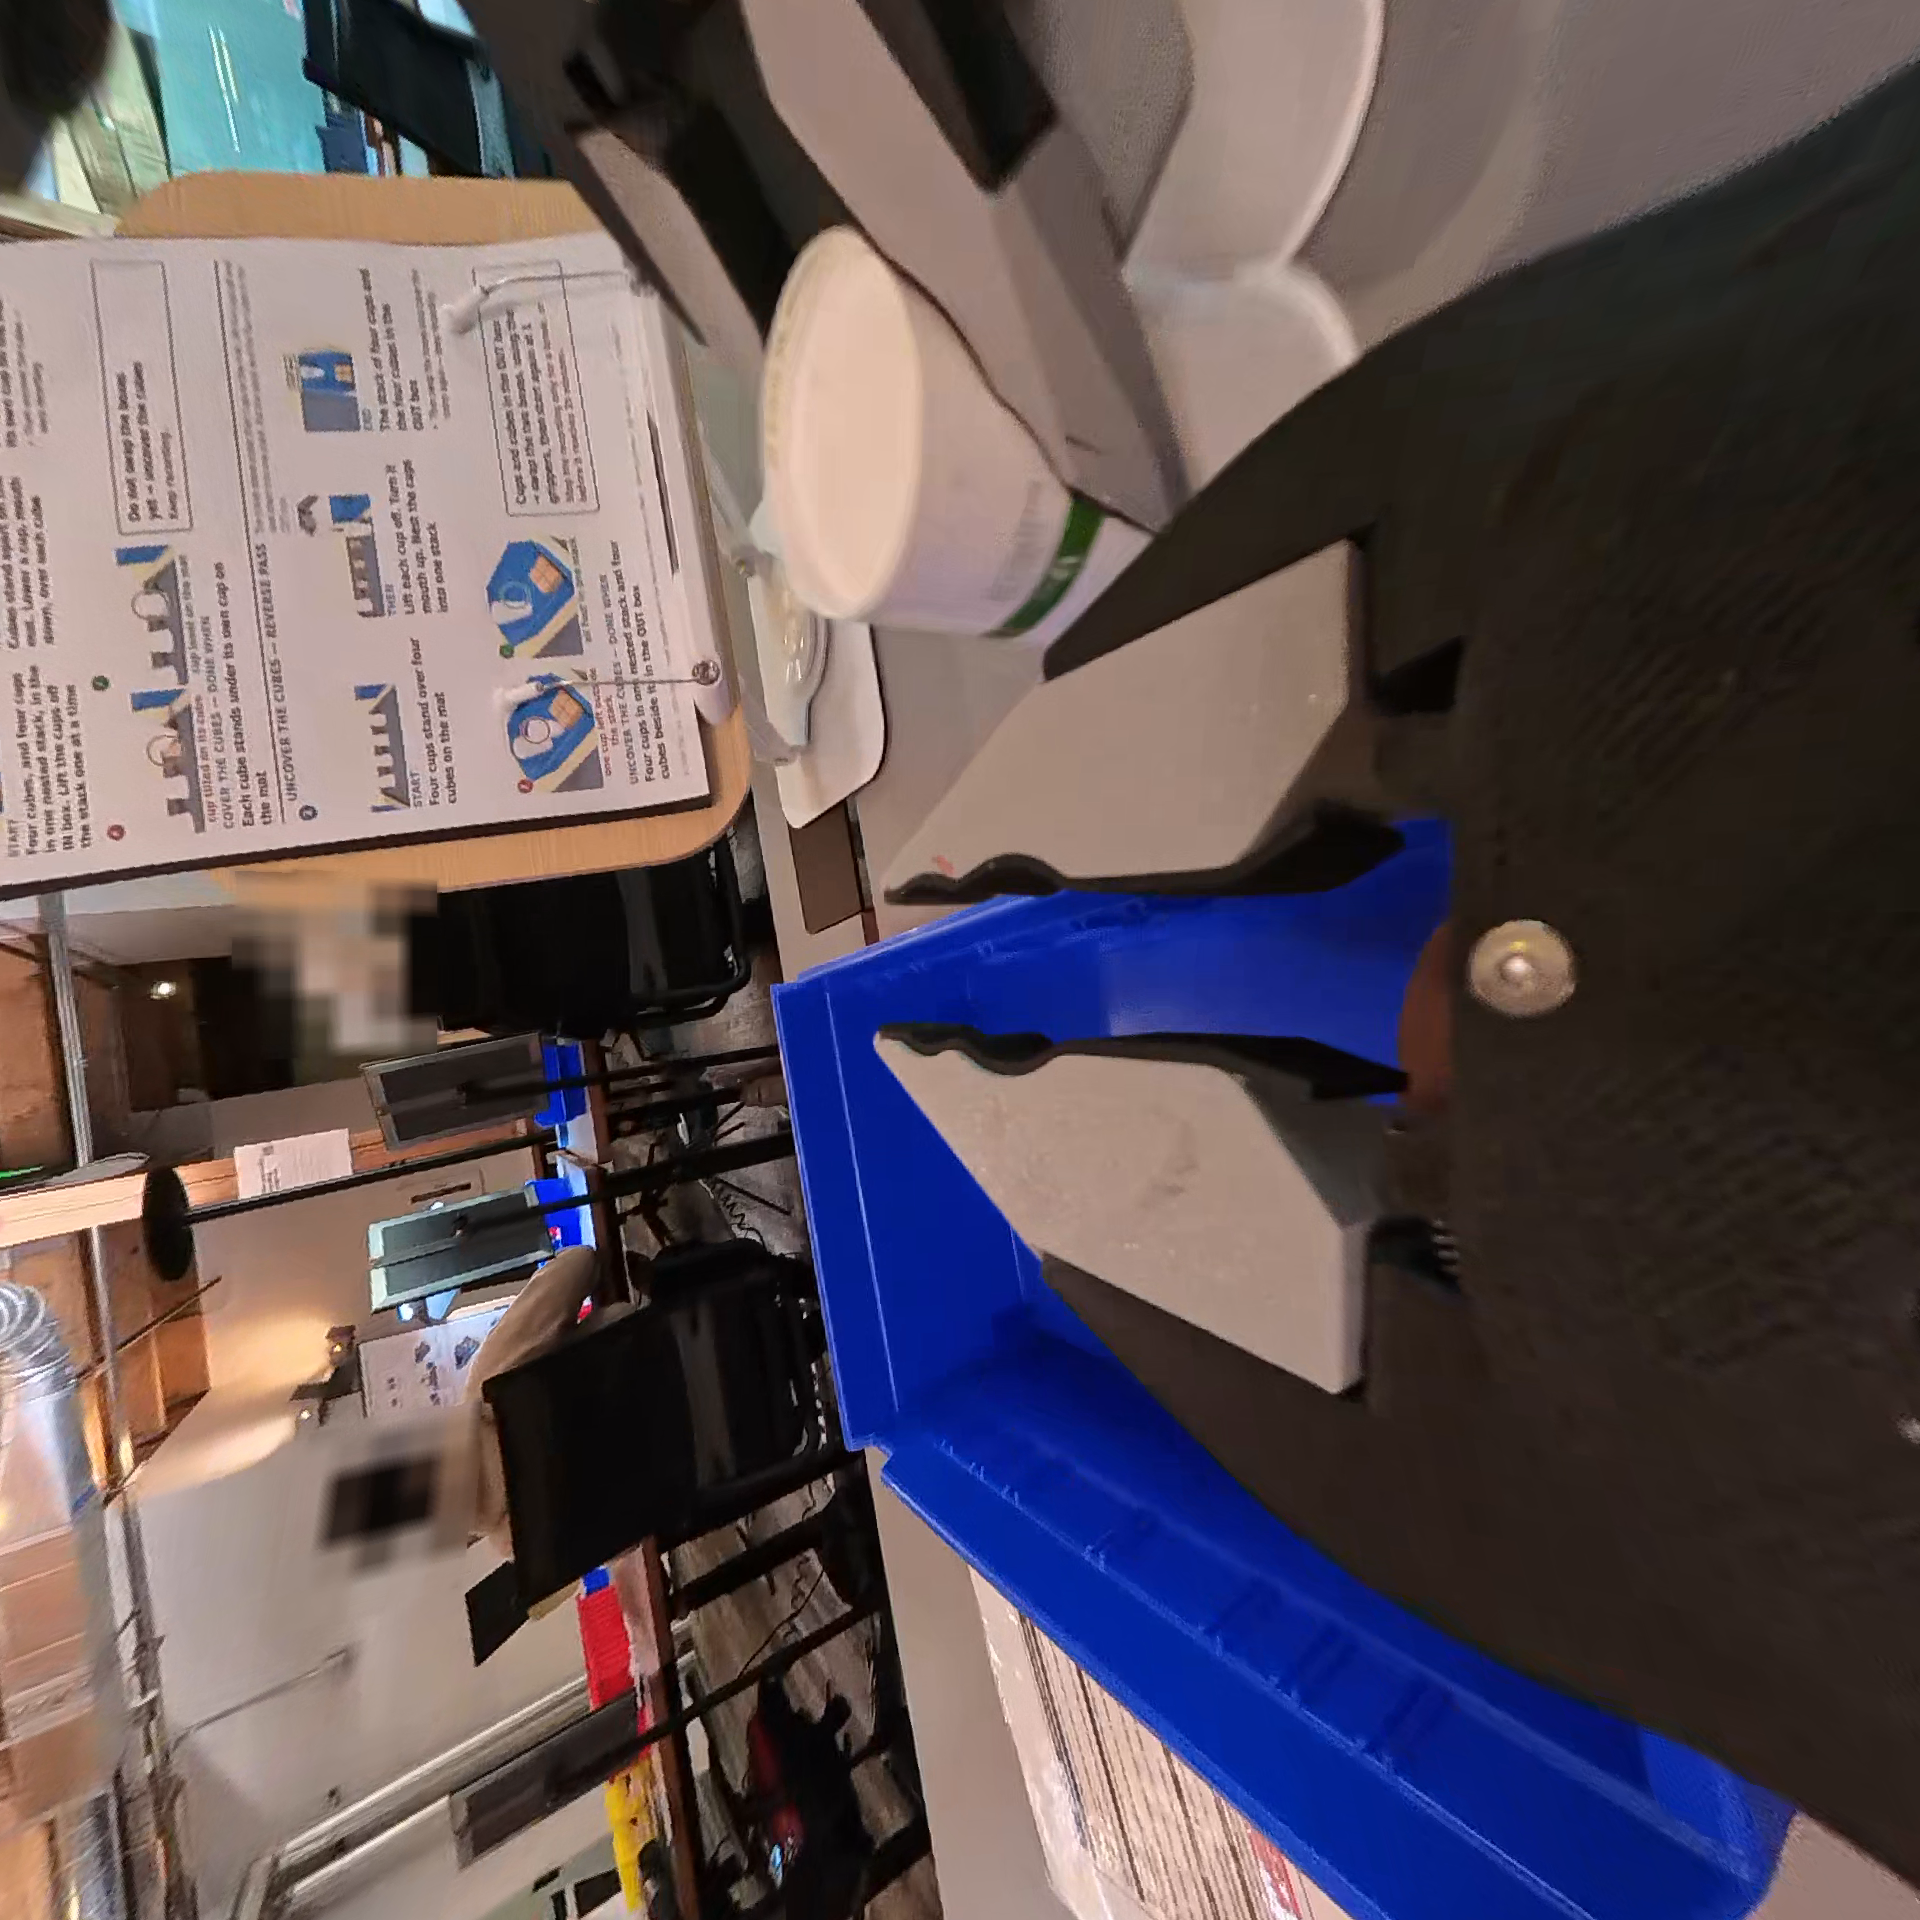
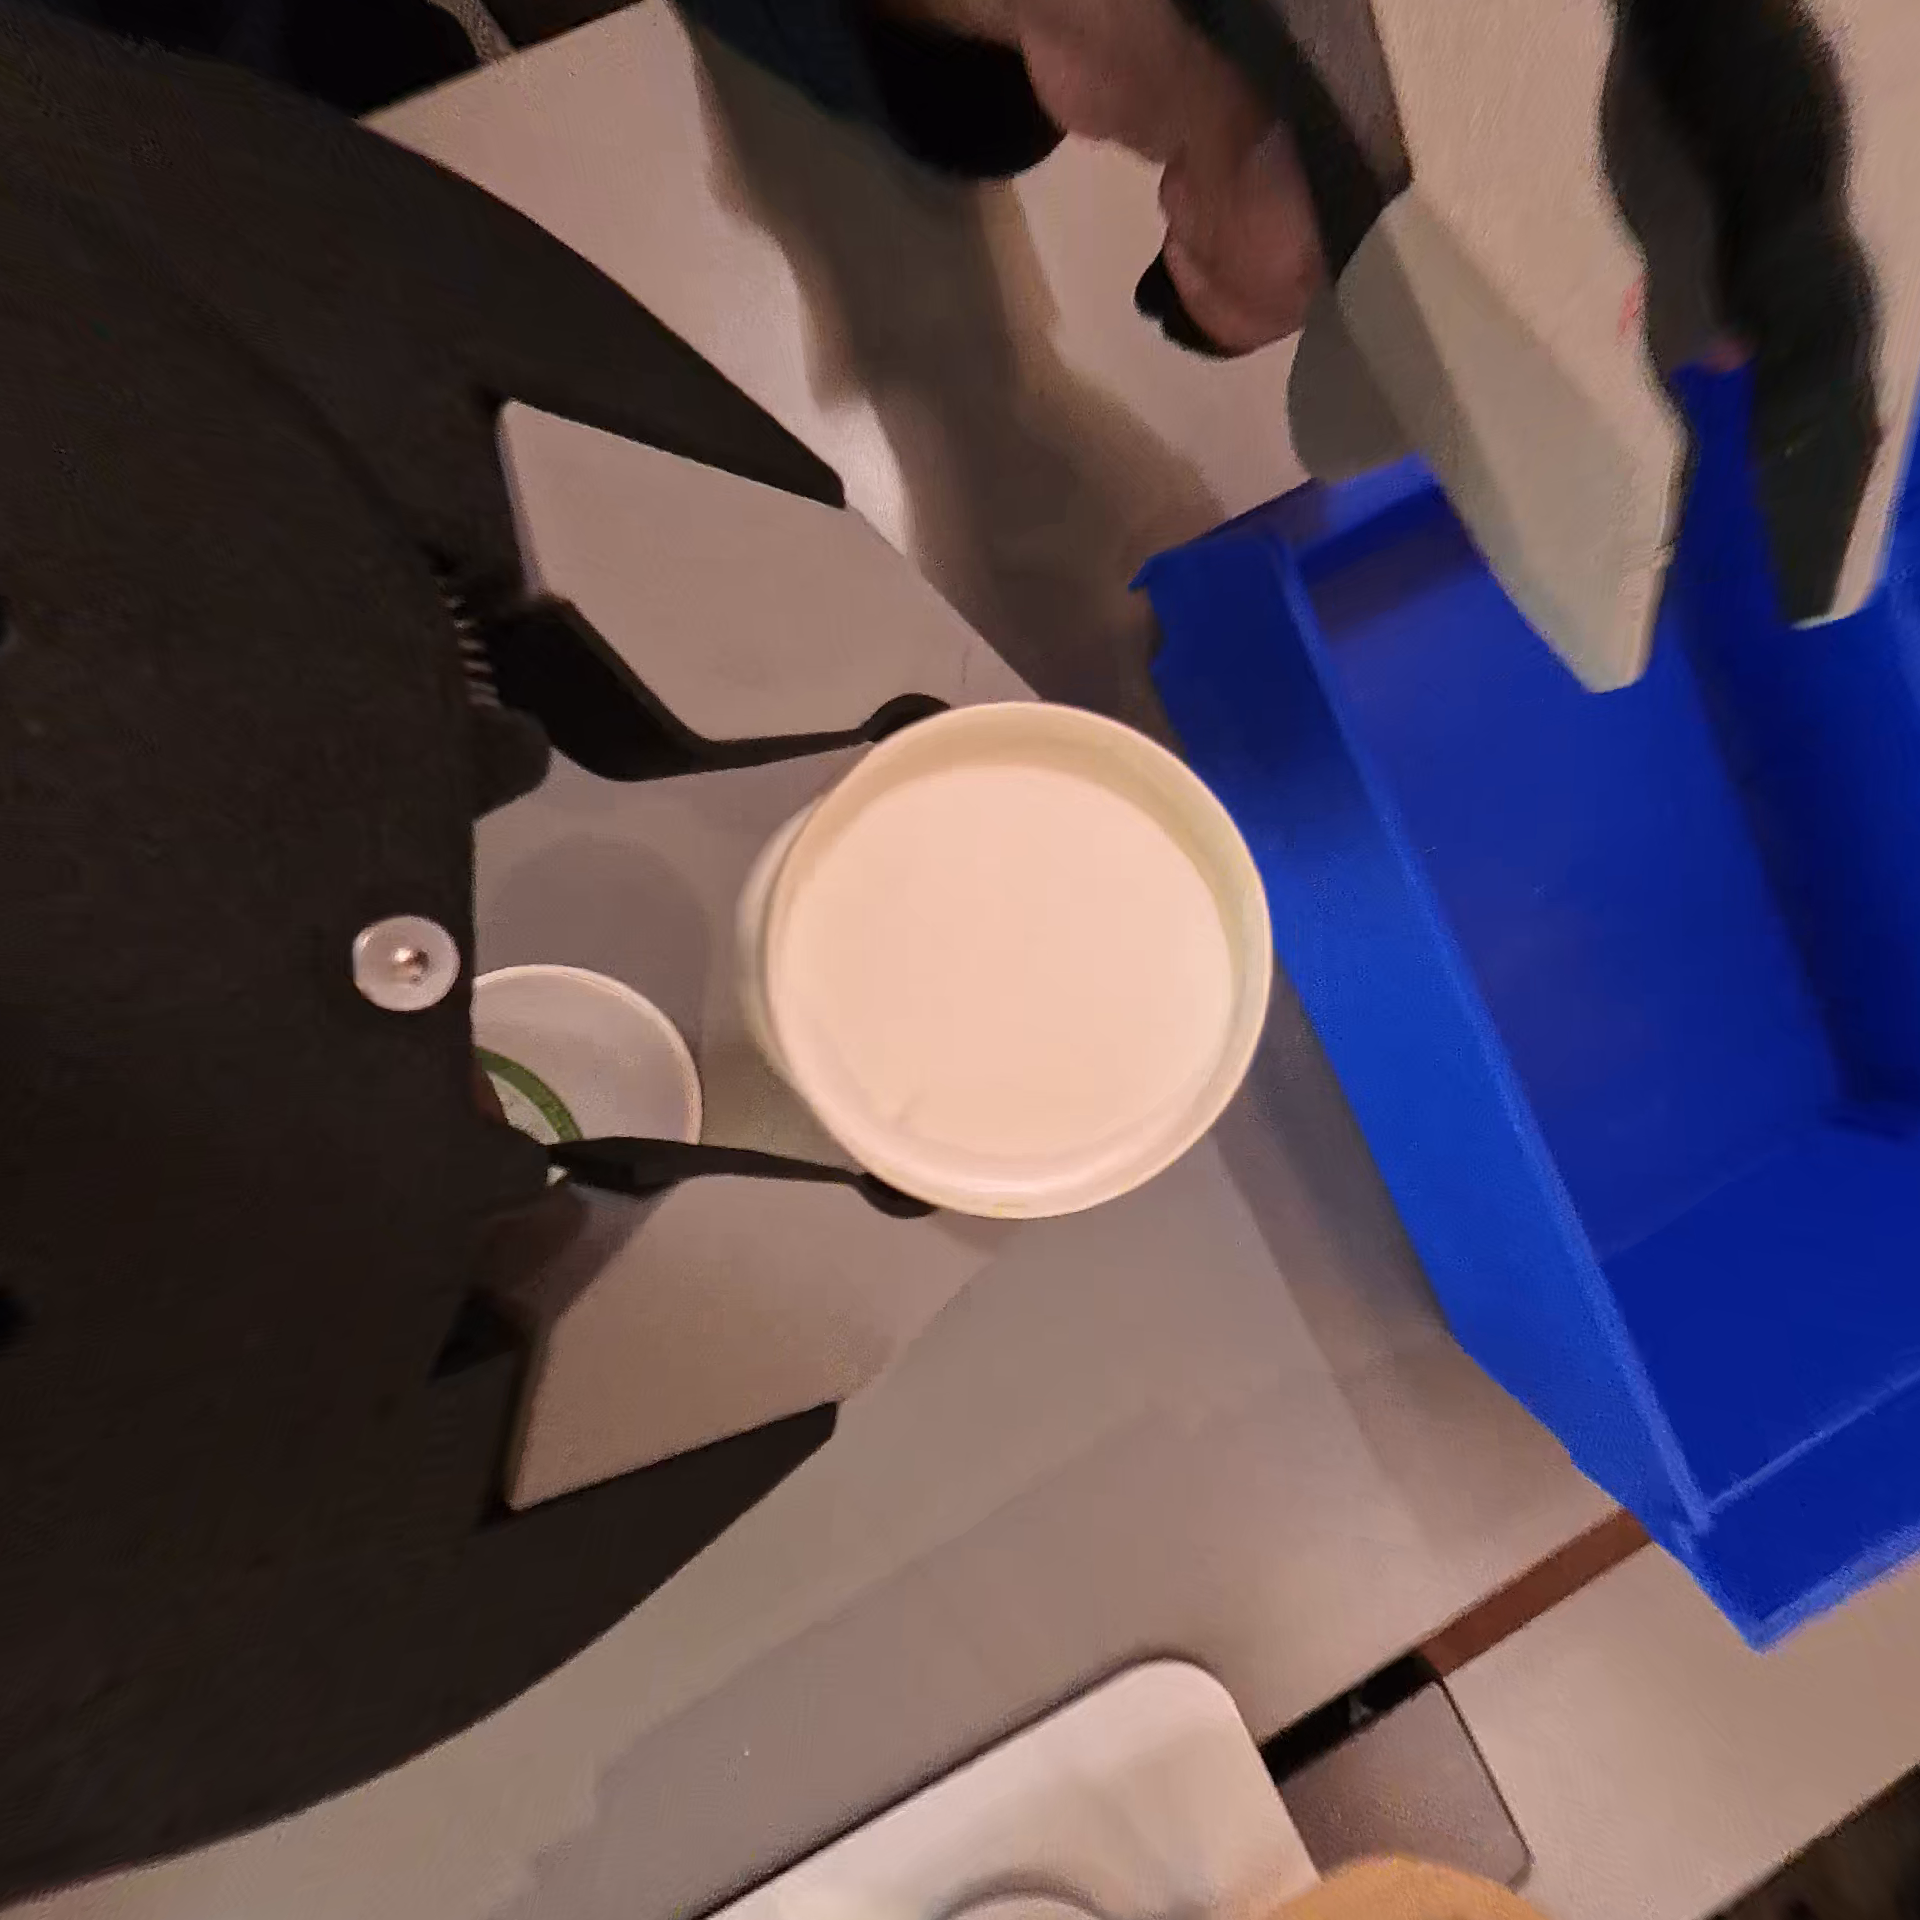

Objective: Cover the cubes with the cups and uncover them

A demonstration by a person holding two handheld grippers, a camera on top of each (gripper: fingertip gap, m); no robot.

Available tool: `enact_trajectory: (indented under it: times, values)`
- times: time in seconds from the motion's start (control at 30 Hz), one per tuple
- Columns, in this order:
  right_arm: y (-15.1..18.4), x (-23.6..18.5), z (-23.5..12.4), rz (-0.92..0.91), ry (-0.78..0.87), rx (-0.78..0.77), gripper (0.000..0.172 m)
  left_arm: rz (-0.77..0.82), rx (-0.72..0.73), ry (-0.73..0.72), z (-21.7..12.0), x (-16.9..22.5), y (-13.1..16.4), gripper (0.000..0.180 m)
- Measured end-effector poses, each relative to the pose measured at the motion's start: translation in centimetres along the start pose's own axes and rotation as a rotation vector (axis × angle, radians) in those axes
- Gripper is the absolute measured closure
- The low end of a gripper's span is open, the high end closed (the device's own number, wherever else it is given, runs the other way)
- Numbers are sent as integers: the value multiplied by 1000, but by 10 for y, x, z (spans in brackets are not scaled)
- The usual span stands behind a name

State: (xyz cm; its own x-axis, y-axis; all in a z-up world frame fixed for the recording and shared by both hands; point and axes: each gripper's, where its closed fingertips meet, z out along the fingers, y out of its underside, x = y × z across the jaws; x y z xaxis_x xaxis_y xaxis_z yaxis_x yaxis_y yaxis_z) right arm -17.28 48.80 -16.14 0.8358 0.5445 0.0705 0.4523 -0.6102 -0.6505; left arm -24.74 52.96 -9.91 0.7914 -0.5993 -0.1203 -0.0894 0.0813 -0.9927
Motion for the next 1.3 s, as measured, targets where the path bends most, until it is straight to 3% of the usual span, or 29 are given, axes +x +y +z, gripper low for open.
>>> enact_trajectory:
  times: [0.1, 0.23, 0.4, 0.53, 0.73, 0.83, 0.93, 0.97, 1.1, 1.2, 1.3]
  values:
    - [21, -5, 18, 4, 7, -91, 88, -4, 4, 13, 0, 3, 0, 161]
    - [34, -4, 33, 25, 47, -91, 87, -7, -5, 19, 2, 5, 2, 160]
    - [26, -3, 41, 148, 60, 2, 87, 16, -22, 14, 3, 6, 6, 161]
    - [27, -5, 38, 130, 77, 8, 84, 16, -34, 16, 5, 7, 9, 159]
    - [14, 0, -31, 73, 139, 166, 66, 33, -35, 22, 6, 10, 9, 158]
    - [22, 3, -96, 35, 174, 298, 74, 28, -33, 26, 6, 11, 9, 157]
    - [54, 35, -160, 10, 277, 358, 113, 24, -38, 31, 7, 12, 11, 157]
    - [68, 43, -177, 19, 269, 356, 119, 25, -39, 31, 7, 12, 11, 157]
    - [138, 83, -226, 103, 256, 280, 97, 38, -27, 37, 7, 19, 9, 156]
    - [194, 118, -238, 158, 324, 175, 101, 70, -1, 61, 6, 32, 3, 156]
    - [230, 133, -233, 166, 362, 128, 105, 84, 49, 128, 3, 53, -5, 156]
